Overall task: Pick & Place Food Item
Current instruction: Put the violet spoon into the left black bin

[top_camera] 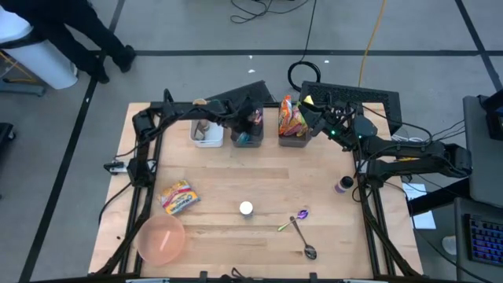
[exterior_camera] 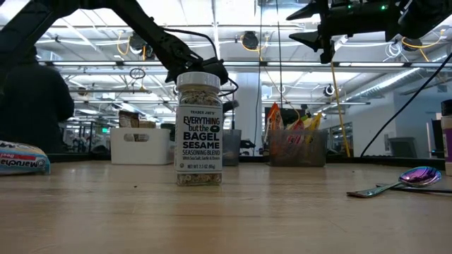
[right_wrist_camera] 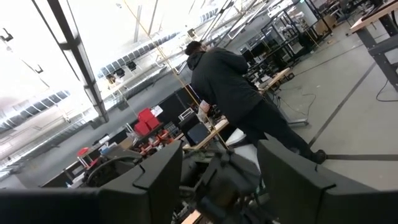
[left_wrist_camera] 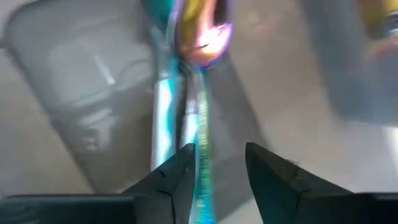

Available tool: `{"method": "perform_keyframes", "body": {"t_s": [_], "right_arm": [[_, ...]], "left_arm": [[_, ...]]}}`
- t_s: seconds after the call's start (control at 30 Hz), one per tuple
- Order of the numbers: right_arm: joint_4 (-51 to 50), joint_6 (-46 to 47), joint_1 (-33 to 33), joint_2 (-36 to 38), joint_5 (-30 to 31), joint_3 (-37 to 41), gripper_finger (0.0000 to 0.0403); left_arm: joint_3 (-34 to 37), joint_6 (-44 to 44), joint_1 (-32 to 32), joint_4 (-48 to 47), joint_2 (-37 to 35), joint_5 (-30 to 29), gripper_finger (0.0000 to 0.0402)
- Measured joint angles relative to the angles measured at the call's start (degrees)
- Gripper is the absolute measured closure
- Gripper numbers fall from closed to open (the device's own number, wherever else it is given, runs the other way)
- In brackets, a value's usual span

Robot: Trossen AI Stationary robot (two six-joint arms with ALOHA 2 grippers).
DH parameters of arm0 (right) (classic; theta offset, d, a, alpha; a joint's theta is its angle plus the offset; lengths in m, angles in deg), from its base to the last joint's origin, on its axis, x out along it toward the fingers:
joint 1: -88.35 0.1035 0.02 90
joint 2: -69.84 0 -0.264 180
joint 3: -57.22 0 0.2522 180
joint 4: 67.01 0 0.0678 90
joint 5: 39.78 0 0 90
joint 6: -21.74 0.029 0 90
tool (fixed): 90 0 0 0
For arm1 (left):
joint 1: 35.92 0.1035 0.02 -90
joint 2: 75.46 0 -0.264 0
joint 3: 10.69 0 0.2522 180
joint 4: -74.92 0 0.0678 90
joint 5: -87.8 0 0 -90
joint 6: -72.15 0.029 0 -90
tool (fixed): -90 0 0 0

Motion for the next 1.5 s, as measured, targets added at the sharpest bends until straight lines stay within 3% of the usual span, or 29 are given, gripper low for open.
{"method": "perform_keyframes", "body": {"t_s": [0.2, 0.37, 0.47, 0.57, 0.73, 0.87, 1.0, 1.1, 1.33, 1.5], "right_arm": [[0.05, -1.88, 0.0, 0.0, 0.0, 0.0, 0.0202], [0.11, -2.79, 0.0, 0.0, 0.0, 0.0, 0.0202], [0.26, -2.8, 0.0, 0.0, 0.0, 0.0, 0.0202], [0.23, -2.8, 0.0, 0.0, -0.07, -0.02, 0.0202], [-0.14, -2.17, 0.0, 0.0, -2.99, -0.02, 0.0202], [-1.61, -0.02, 0.02, 0.02, -9.33, -0.02, 0.0202], [-3.99, 1.55, 0.04, 0.0, -14.16, -0.02, 0.0202], [-4.85, 2.61, 0.04, 0.02, -16.34, -0.02, 0.0202], [-8.05, 2.69, 0.17, 0.02, -23.32, -0.02, 0.0202], [-11.75, 3.79, 0.17, 0.01, -25.7, -0.02, 0.0202]], "left_arm": [[-7.15, 1.56, 1.31, -3.38, 0.0, 12.02, 0.0245], [-16.98, 6.27, 0.81, -12.74, -1.25, 15.86, 0.0245], [-20.92, 6.98, -0.54, -14.21, -5.06, 15.83, 0.0245], [-21.63, 5.75, -2.33, -9.87, -11.12, 14.36, 0.0245], [-19.69, 5.32, -6.4, -2.66, -24.15, 0.45, 0.0245], [-15.53, 6.32, -10.19, -2.65, -33.69, -11.31, 0.0245], [-6.58, 4.78, -14.75, -2.09, -43.14, -18.5, 0.0245], [1.97, 2.14, -19.28, 3.74, -48.57, -20.7, 0.0245], [20.7, 1.17, -30.84, 36.2, -51.74, -19.84, 0.0245], [27.64, -2.17, -35.97, 55.44, -45.72, -20.2, 0.0245]]}}
